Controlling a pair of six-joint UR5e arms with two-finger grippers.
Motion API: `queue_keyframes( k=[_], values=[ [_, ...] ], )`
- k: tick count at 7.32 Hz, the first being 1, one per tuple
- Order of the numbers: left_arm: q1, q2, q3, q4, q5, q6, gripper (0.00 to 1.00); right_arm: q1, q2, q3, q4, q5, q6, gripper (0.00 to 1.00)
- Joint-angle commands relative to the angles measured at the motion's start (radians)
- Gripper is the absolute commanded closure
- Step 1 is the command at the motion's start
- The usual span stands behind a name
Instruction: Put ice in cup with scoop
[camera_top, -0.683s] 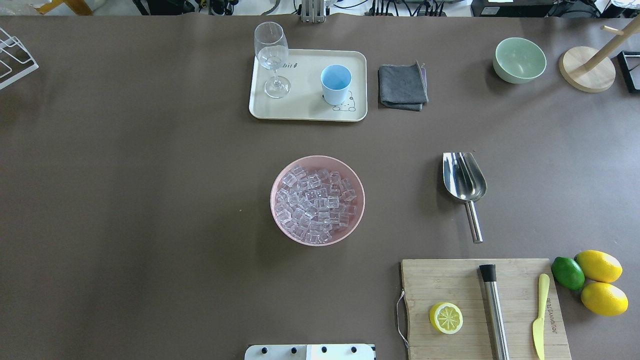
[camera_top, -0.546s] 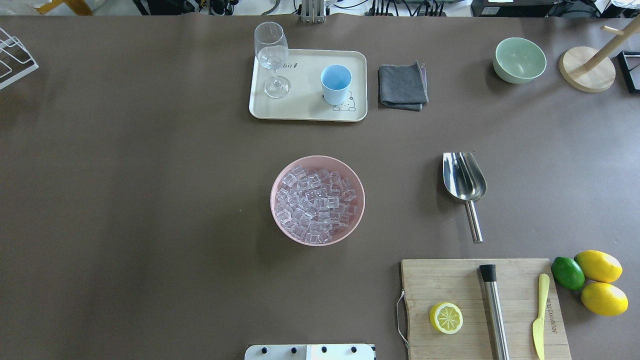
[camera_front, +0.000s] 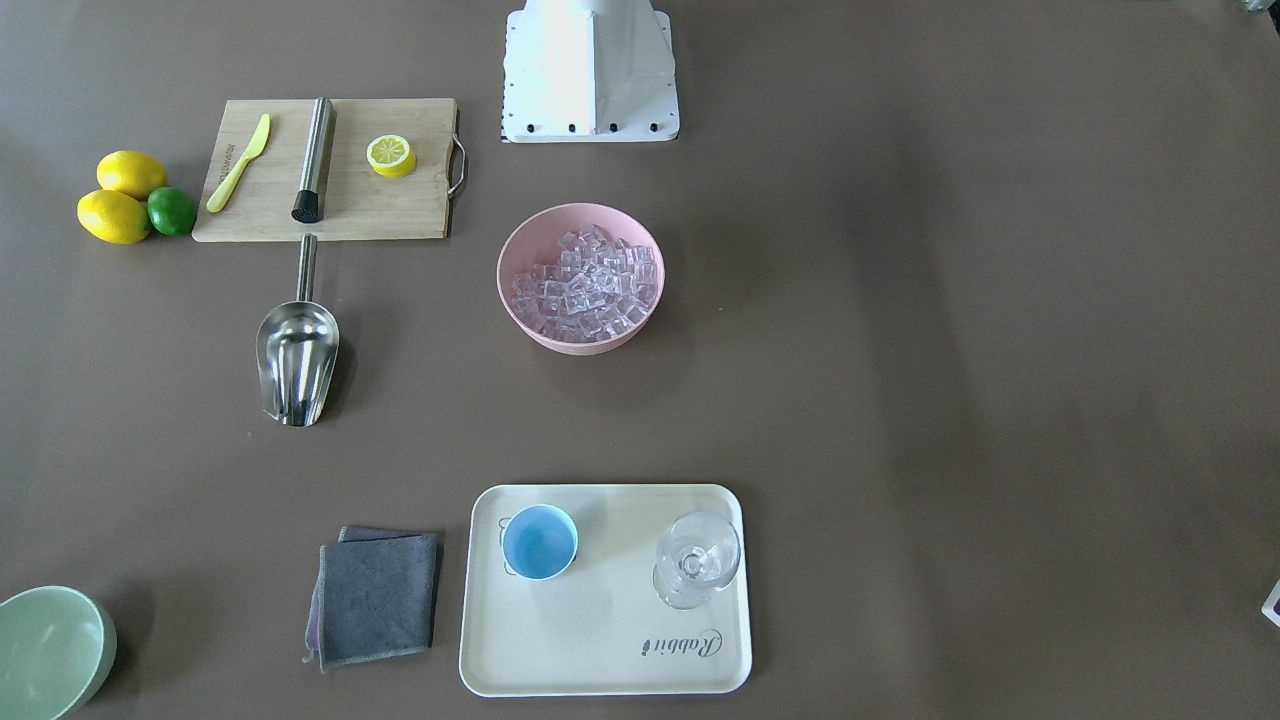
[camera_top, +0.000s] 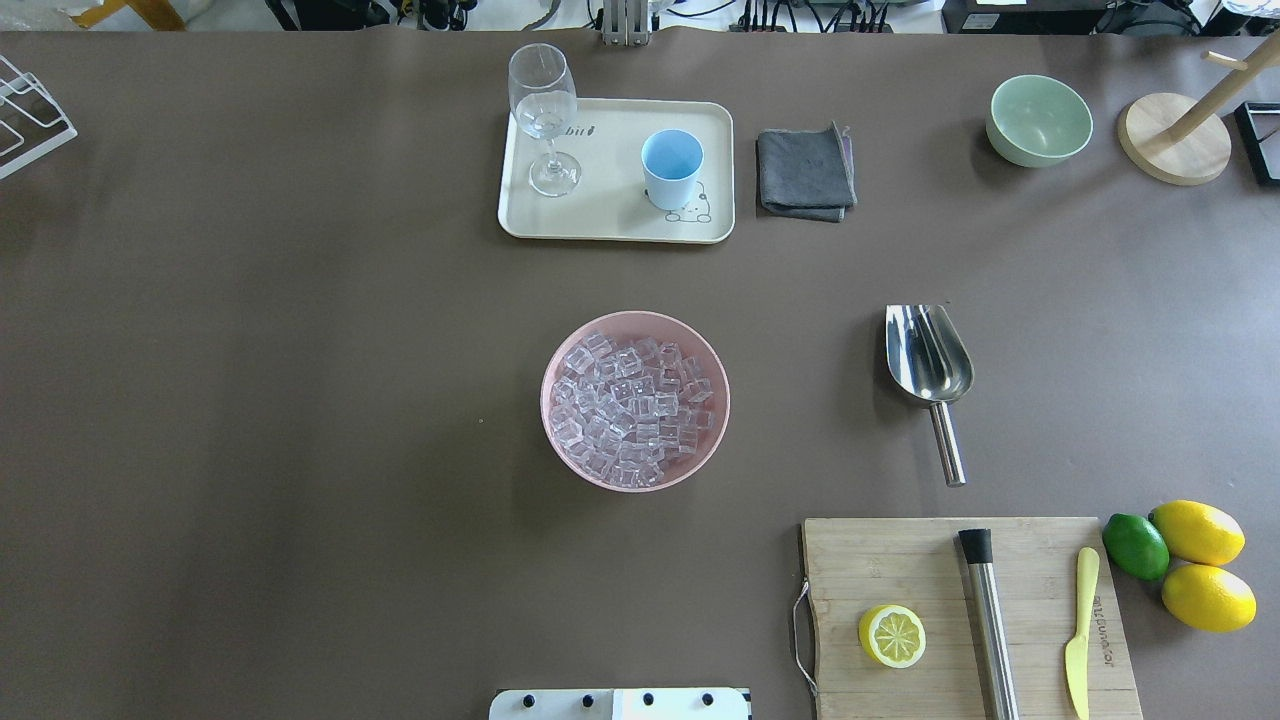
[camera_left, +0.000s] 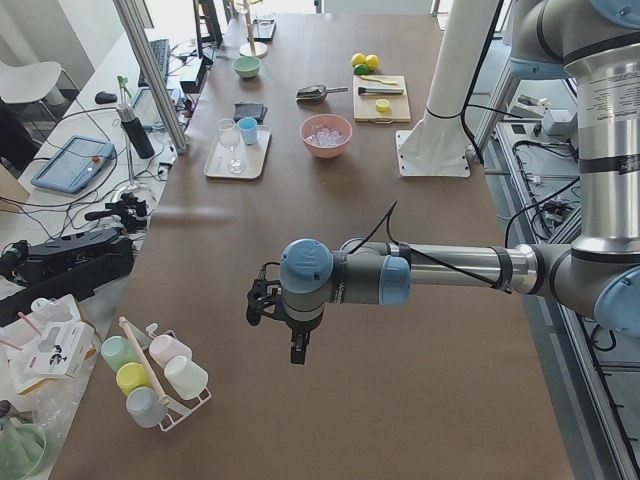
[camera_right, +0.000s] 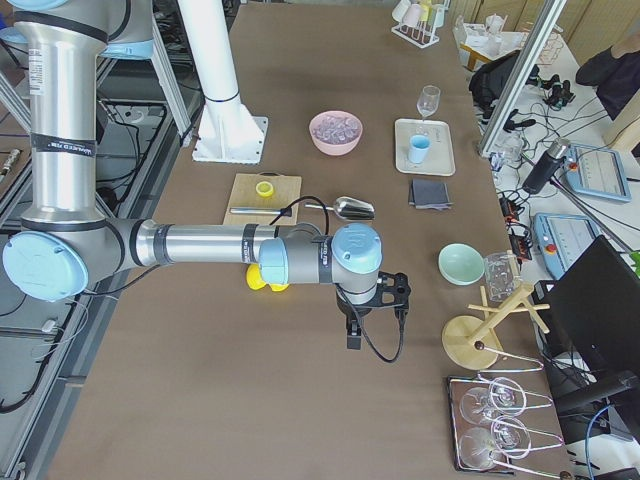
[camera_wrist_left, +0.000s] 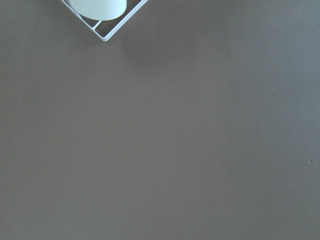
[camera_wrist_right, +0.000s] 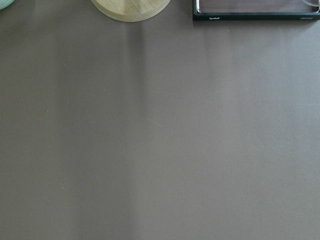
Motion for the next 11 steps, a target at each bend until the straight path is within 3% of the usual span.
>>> queue_keyframes(
  k=[1, 3, 6, 9, 11],
  values=[
    [0.015, -0.004, -0.007, -0.001, -0.001, 0.000, 0.02, 0.000, 0.013, 0.035, 0.001, 0.000, 0.006, 0.00],
    [0.025, -0.007, -0.018, -0.001, -0.002, 0.000, 0.02, -0.069, 0.015, 0.099, 0.000, 0.014, 0.035, 0.00],
    [0.081, -0.022, -0.061, -0.009, -0.009, 0.000, 0.02, -0.265, 0.036, 0.240, -0.002, 0.005, 0.292, 0.00],
    [0.203, -0.125, -0.091, -0.021, -0.009, 0.000, 0.02, -0.461, 0.114, 0.313, -0.002, -0.026, 0.522, 0.00],
    [0.306, -0.130, -0.090, -0.175, -0.002, 0.000, 0.02, -0.602, 0.173, 0.319, -0.002, -0.110, 0.721, 0.00]
  ],
)
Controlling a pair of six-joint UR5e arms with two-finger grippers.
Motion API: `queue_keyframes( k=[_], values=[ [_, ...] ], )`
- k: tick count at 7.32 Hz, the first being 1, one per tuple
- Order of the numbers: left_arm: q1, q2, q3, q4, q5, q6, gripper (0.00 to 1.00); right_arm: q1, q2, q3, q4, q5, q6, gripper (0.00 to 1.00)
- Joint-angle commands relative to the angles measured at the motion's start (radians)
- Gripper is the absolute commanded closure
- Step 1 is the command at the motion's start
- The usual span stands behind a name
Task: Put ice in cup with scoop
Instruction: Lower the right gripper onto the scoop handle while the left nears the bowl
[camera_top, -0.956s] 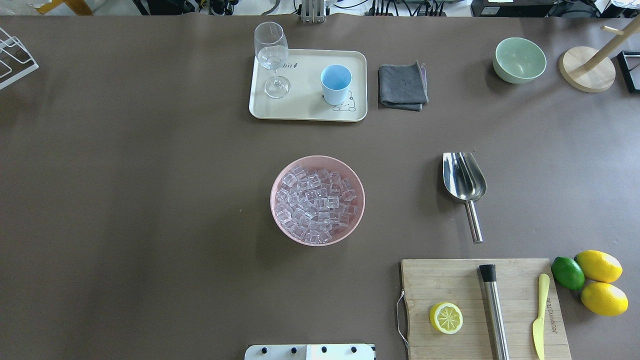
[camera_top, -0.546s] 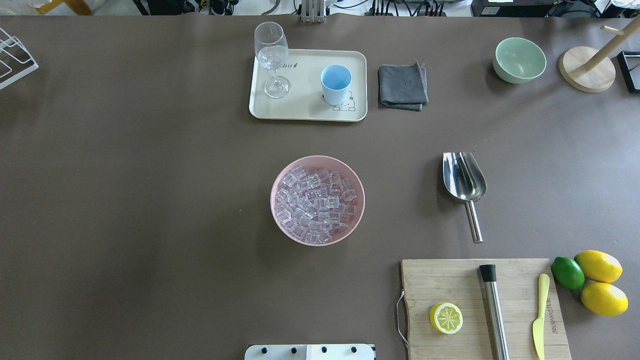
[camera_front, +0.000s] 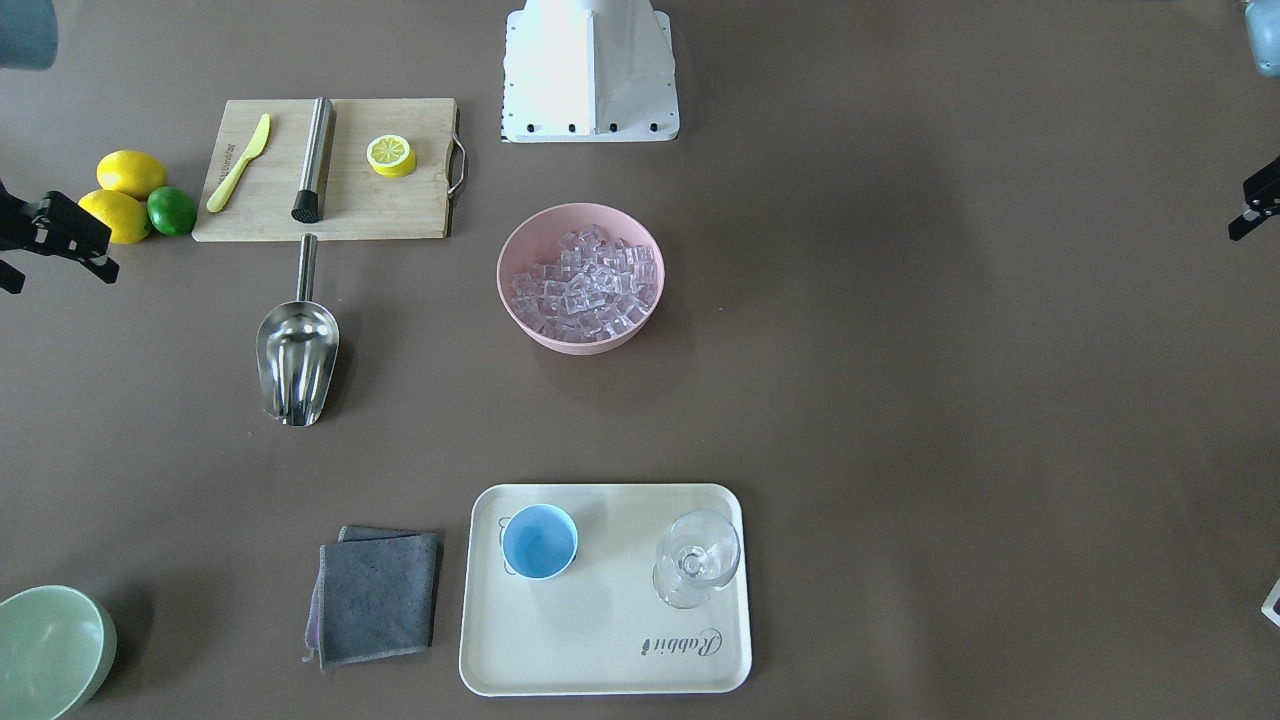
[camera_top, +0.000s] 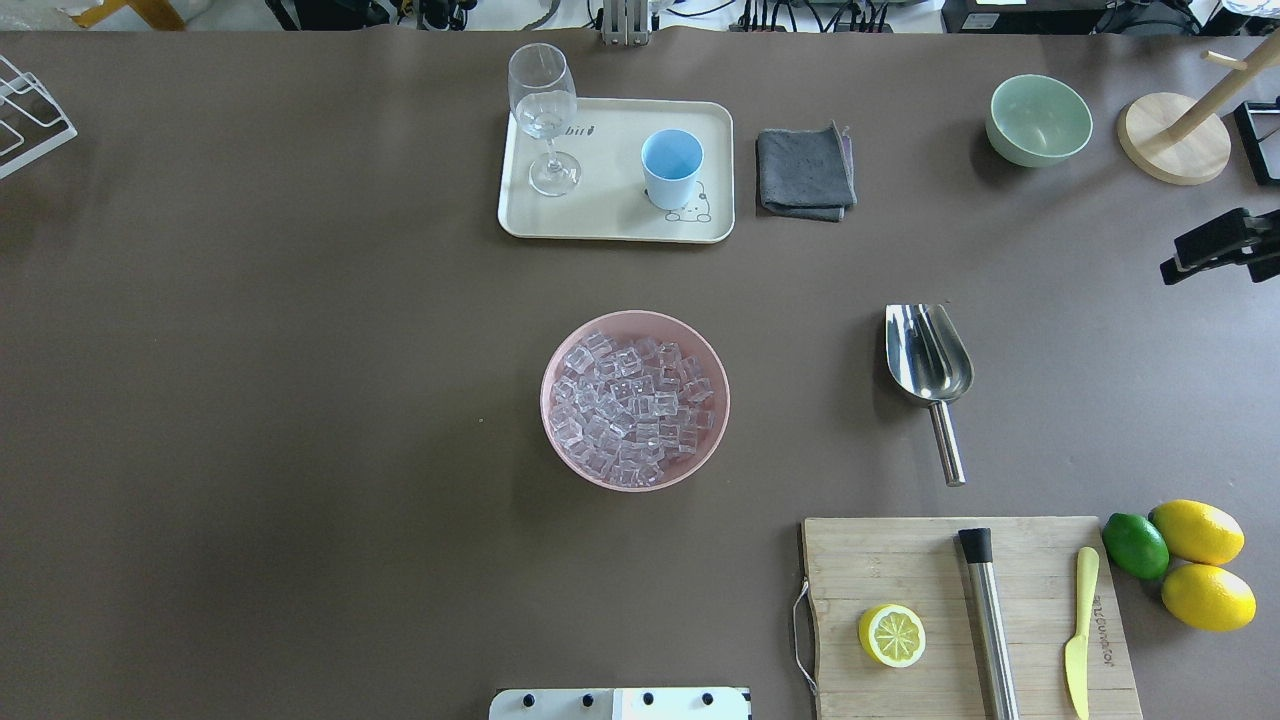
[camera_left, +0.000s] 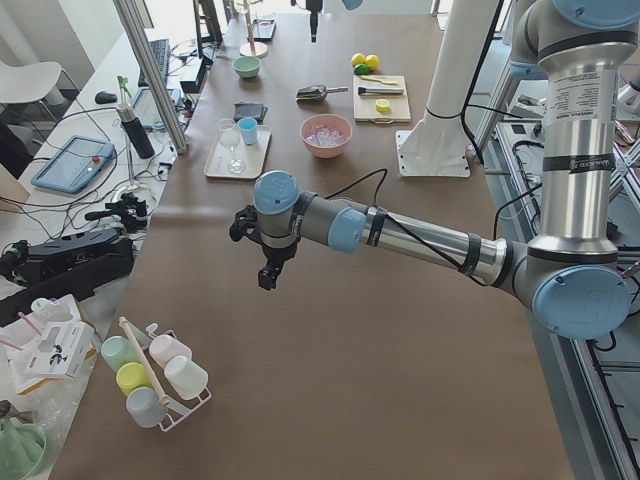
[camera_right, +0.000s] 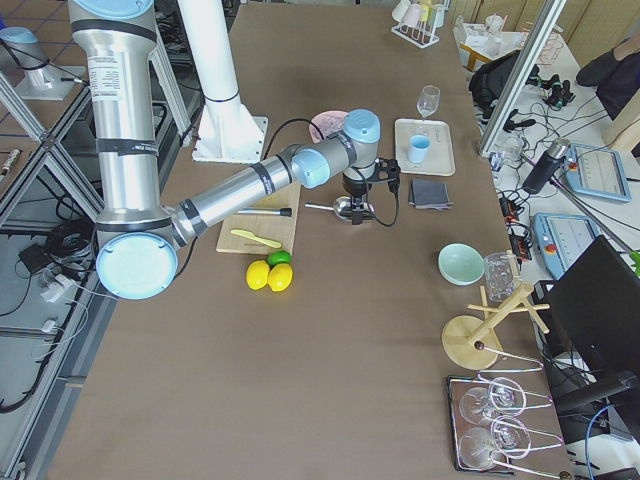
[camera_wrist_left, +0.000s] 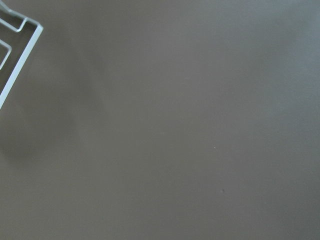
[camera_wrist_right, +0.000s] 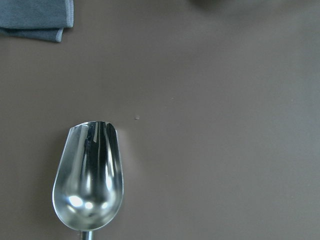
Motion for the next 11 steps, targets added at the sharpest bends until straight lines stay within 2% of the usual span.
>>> queue_keyframes(
  k=[1, 3, 5, 7, 8, 9, 11],
  values=[
    [0.104, -0.026, -0.001, -0.141, 0.006, 0.000, 0.02, -0.199, 0.059, 0.019, 0.000, -0.116, 0.260, 0.00],
    [0.182, -0.069, -0.018, -0.168, 0.012, 0.002, 0.02, -0.326, 0.061, 0.027, 0.003, -0.187, 0.377, 0.00],
    [0.274, -0.130, 0.002, -0.196, 0.026, 0.005, 0.02, -0.394, 0.062, -0.005, 0.006, -0.212, 0.419, 0.00],
    [0.302, -0.152, -0.002, -0.211, 0.030, 0.006, 0.02, -0.442, 0.052, -0.112, 0.241, -0.217, 0.538, 0.00],
    [0.360, -0.166, 0.001, -0.268, 0.049, 0.005, 0.02, -0.454, 0.053, -0.142, 0.273, -0.226, 0.542, 0.00],
    [0.421, -0.181, -0.004, -0.324, 0.141, 0.002, 0.02, -0.472, 0.053, -0.142, 0.273, -0.247, 0.547, 0.01],
    [0.481, -0.196, 0.007, -0.412, 0.179, 0.011, 0.02, -0.492, 0.041, -0.140, 0.265, -0.246, 0.577, 0.01]
  ],
)
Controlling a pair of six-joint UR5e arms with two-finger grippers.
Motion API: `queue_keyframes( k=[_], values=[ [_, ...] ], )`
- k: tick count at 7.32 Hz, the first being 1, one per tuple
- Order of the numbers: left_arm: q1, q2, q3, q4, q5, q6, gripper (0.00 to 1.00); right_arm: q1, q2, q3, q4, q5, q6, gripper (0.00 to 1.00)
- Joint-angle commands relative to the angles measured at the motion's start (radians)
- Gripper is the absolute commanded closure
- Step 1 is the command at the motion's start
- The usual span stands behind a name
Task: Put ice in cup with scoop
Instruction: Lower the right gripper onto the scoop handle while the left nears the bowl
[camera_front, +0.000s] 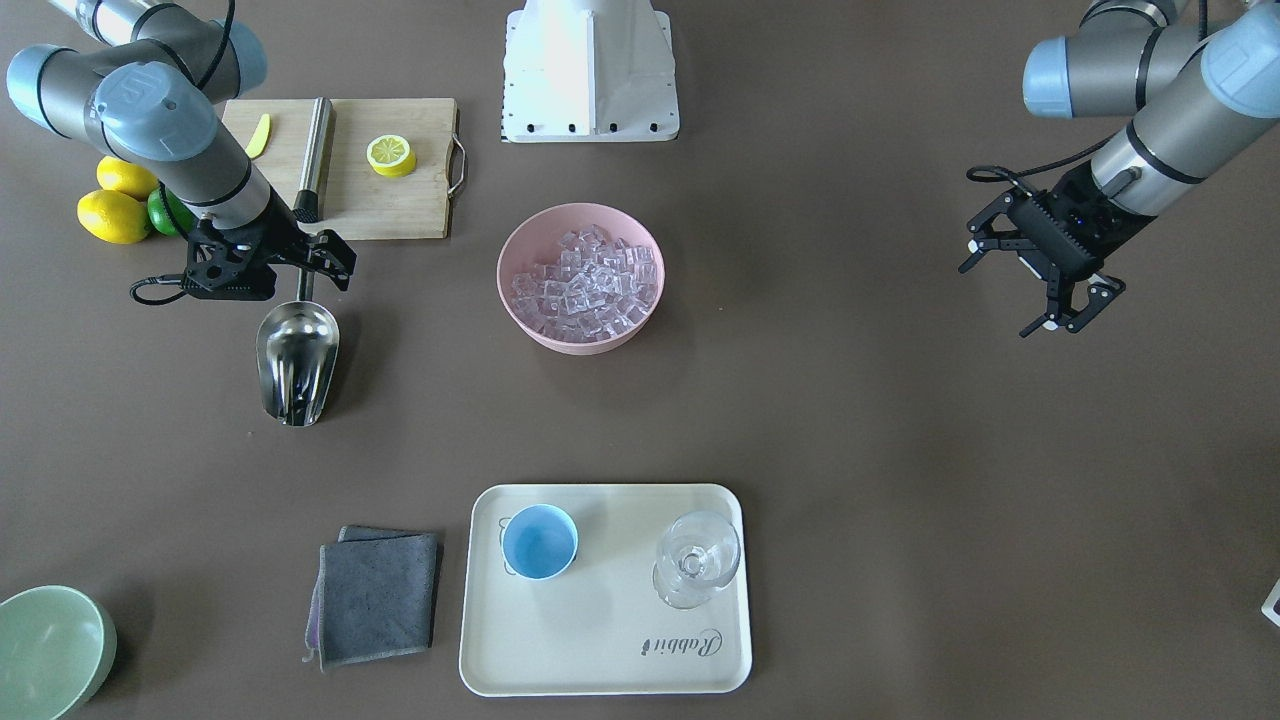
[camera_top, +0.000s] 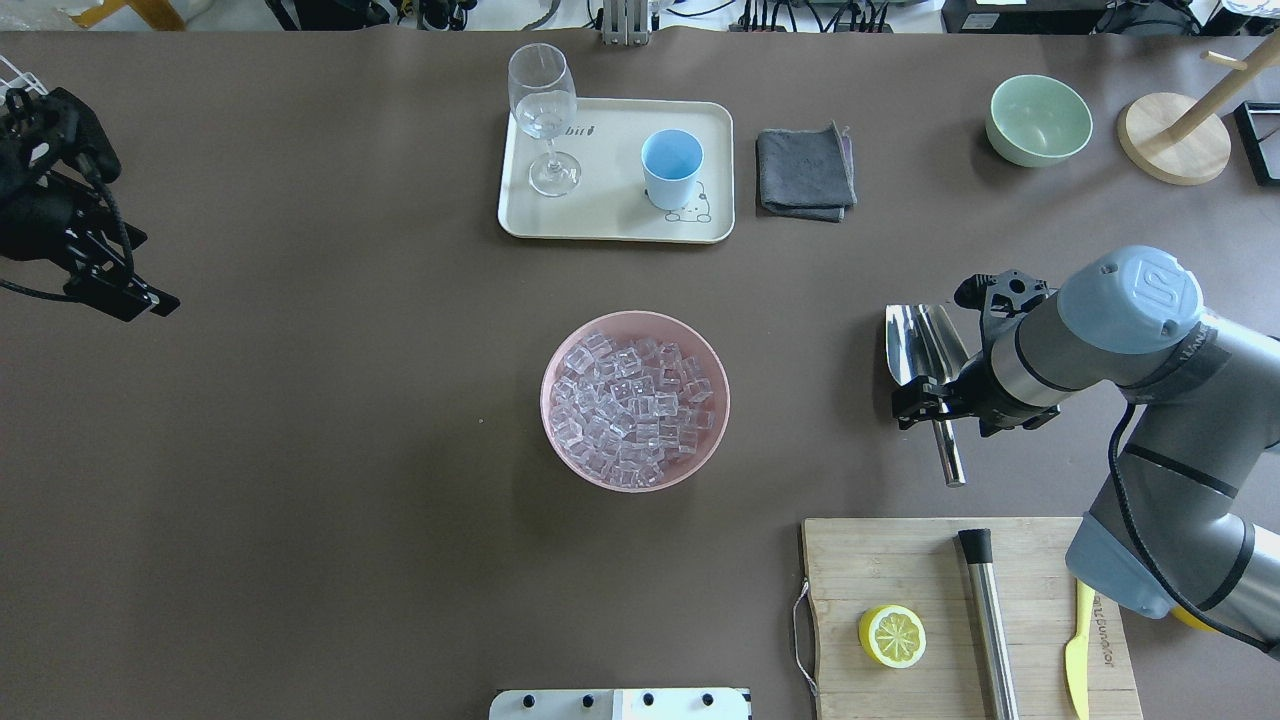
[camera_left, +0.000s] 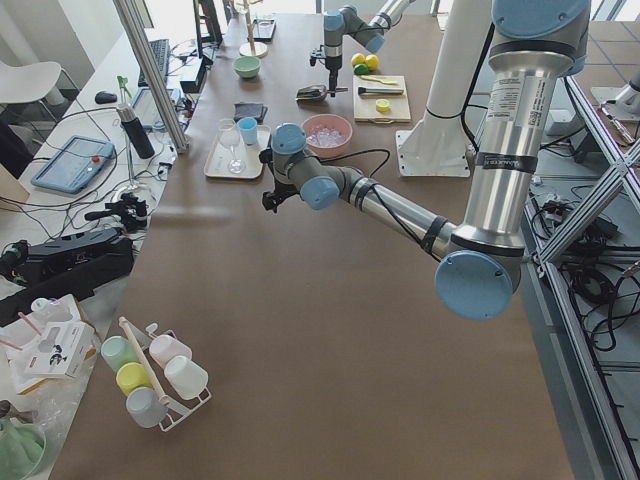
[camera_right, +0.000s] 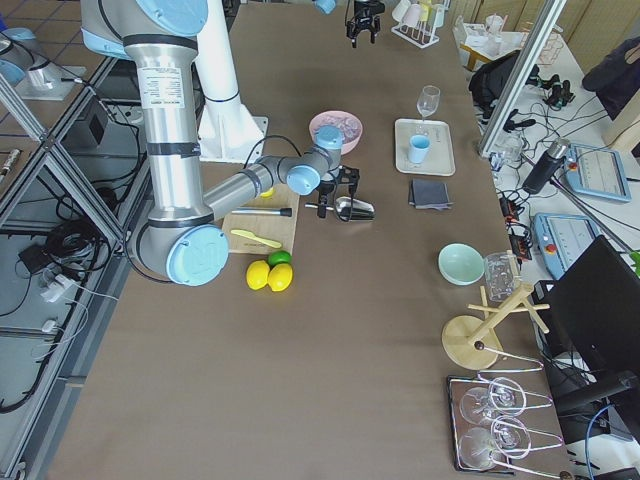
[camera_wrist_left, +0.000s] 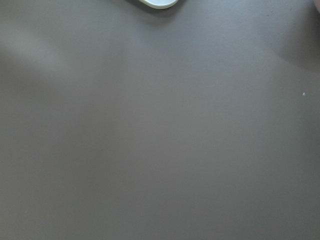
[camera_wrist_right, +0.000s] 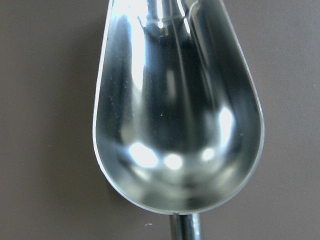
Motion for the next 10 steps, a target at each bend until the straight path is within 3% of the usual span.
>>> queue_keyframes(
  k=[1, 3, 4, 6, 7, 9, 10],
  values=[
    [0.072, -0.017, 0.023, -0.142, 0.060, 0.009, 0.02, -0.022, -0.021, -0.001, -0.006, 0.003, 0.035, 0.02],
    [0.135, -0.017, 0.005, -0.148, 0.124, 0.007, 0.02, -0.025, -0.023, 0.013, -0.047, 0.003, 0.035, 0.03],
    [0.172, -0.018, -0.003, -0.163, 0.192, 0.001, 0.02, -0.025, -0.016, 0.041, -0.094, 0.005, 0.034, 0.10],
    [0.306, -0.010, -0.009, -0.304, 0.287, 0.001, 0.02, -0.026, -0.010, 0.045, -0.110, 0.005, 0.034, 0.15],
    [0.315, -0.018, -0.008, -0.310, 0.287, 0.000, 0.02, -0.029, -0.012, 0.044, -0.109, 0.002, 0.032, 0.16],
    [0.396, -0.038, 0.073, -0.499, 0.289, 0.004, 0.02, -0.045, -0.010, 0.036, -0.106, -0.004, 0.026, 0.19],
    [0.391, -0.038, 0.072, -0.512, 0.277, 0.009, 0.02, -0.046, -0.012, 0.036, -0.104, -0.004, 0.023, 0.28]
  ],
)
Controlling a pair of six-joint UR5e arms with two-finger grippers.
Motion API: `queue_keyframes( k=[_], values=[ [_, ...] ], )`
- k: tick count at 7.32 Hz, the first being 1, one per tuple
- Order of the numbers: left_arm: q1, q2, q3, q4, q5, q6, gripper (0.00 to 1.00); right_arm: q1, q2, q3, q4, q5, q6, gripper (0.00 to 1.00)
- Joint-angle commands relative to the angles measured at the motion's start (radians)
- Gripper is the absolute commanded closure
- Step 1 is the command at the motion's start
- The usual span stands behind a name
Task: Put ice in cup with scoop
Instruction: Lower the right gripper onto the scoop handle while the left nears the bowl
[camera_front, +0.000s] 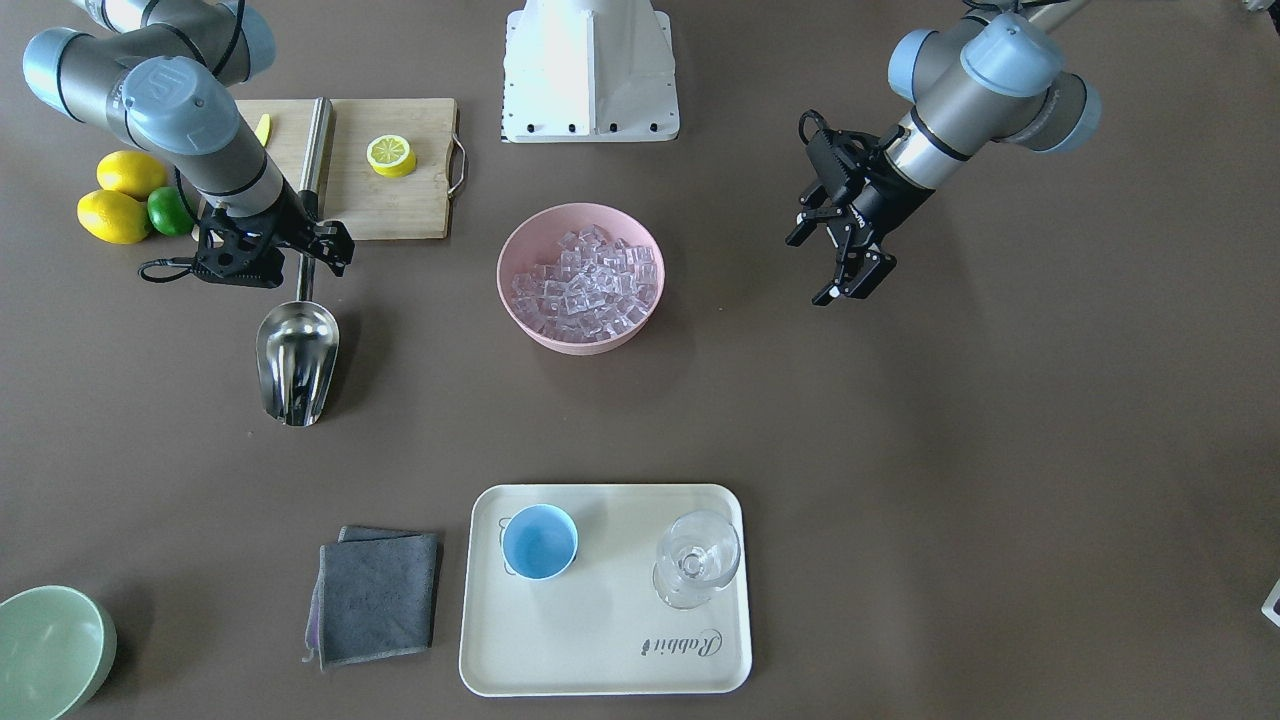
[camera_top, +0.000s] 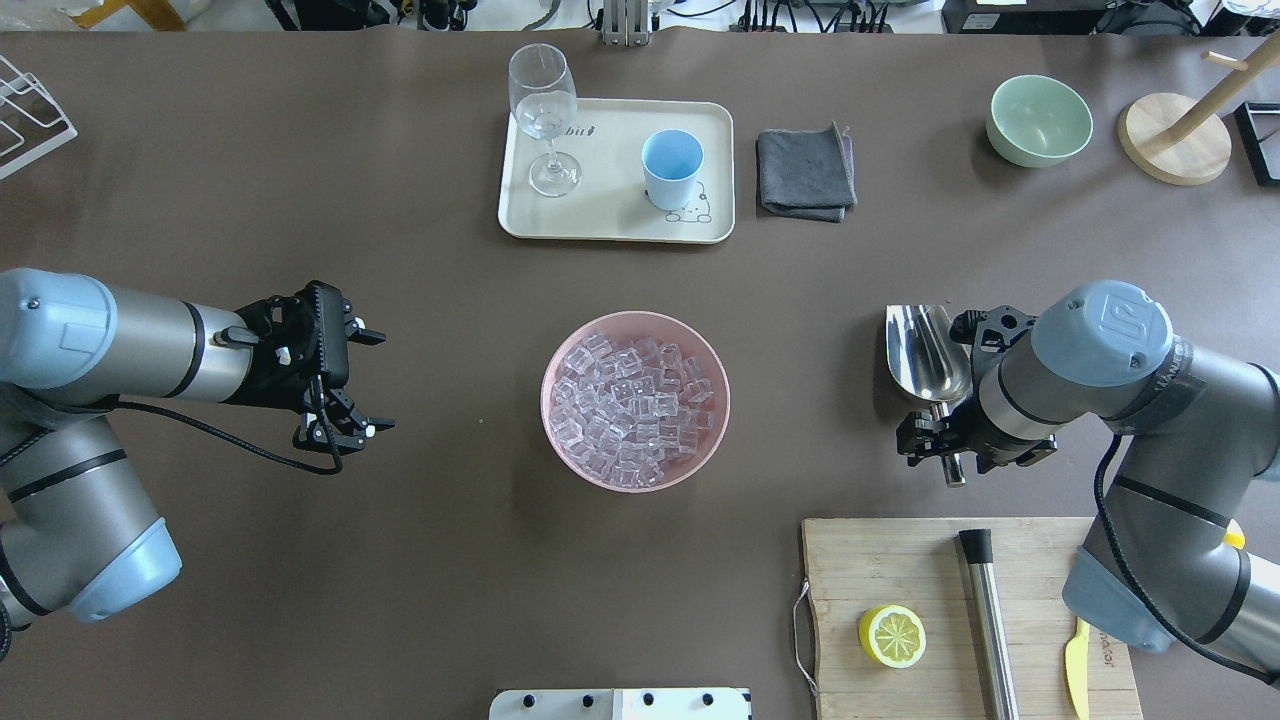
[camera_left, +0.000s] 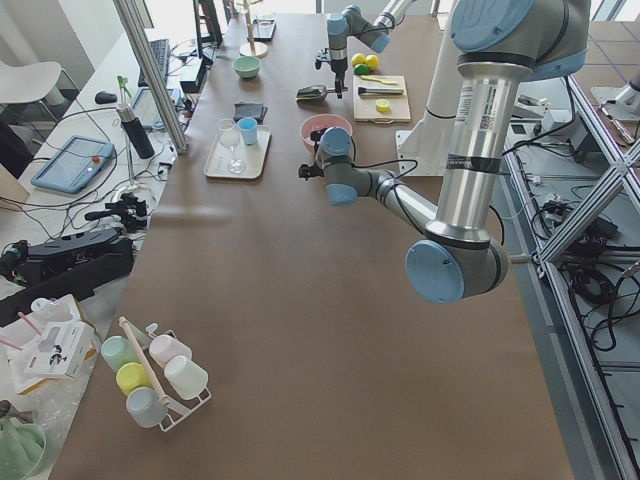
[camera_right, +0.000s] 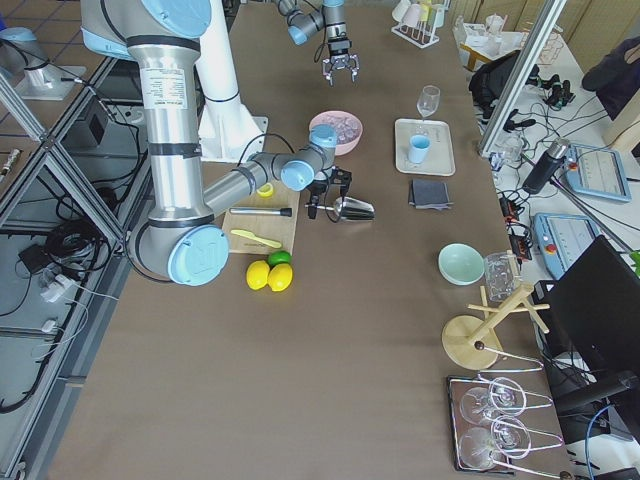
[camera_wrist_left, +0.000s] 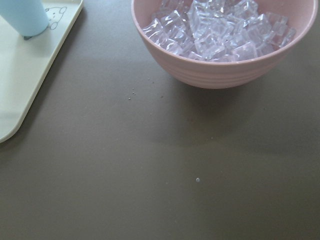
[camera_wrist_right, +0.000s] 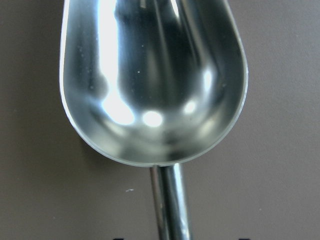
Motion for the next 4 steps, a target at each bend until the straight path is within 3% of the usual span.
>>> queue_keyframes(
  k=[1, 3, 4],
  values=[
    [0.027, -0.027, 0.053, -0.111, -0.007, 0.006, 0.02, -0.008, 0.000, -0.002, 0.003, -0.001, -0.006, 0.35],
    [0.024, -0.073, 0.111, -0.134, -0.011, 0.005, 0.02, -0.011, -0.001, 0.001, 0.005, 0.002, -0.007, 0.73],
    [0.021, -0.093, 0.146, -0.134, -0.037, 0.005, 0.02, -0.010, -0.007, 0.009, 0.005, 0.008, -0.012, 1.00]
  ],
)
